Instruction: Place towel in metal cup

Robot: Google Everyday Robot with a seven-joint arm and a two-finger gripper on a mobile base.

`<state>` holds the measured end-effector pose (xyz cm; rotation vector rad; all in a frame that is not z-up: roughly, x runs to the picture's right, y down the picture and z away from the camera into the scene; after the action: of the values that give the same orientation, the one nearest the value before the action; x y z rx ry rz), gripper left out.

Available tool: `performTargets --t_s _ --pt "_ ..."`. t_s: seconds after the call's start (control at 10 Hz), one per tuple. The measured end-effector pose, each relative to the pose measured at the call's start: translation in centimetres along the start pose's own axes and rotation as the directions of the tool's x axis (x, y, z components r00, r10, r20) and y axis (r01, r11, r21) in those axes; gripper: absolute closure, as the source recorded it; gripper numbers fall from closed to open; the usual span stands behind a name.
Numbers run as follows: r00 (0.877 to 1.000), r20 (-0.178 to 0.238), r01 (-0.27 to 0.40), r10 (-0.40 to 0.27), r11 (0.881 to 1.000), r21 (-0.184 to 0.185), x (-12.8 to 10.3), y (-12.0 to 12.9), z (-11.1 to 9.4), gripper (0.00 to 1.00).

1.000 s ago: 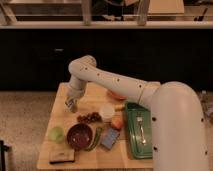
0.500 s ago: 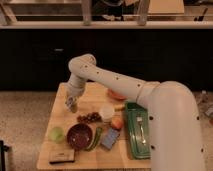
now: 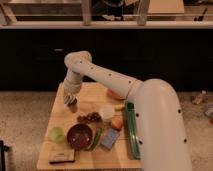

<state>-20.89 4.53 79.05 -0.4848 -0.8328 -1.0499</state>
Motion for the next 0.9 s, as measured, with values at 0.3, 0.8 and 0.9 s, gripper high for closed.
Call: performTargets --t_s 0.3,0.8,0.9 --pt "0.999 -0.017 -0.044 0.043 0.998 -0.036 0.6 -0.4 0.4 1.00" --pt "0.994 -0.027 -0.105 0.104 0.993 -0.058 1.7 -0.6 1.5 1.00" --pt "0.994 -0.028 -0.111 0.109 0.992 -0.058 1.9 -0.7 1.7 1.00"
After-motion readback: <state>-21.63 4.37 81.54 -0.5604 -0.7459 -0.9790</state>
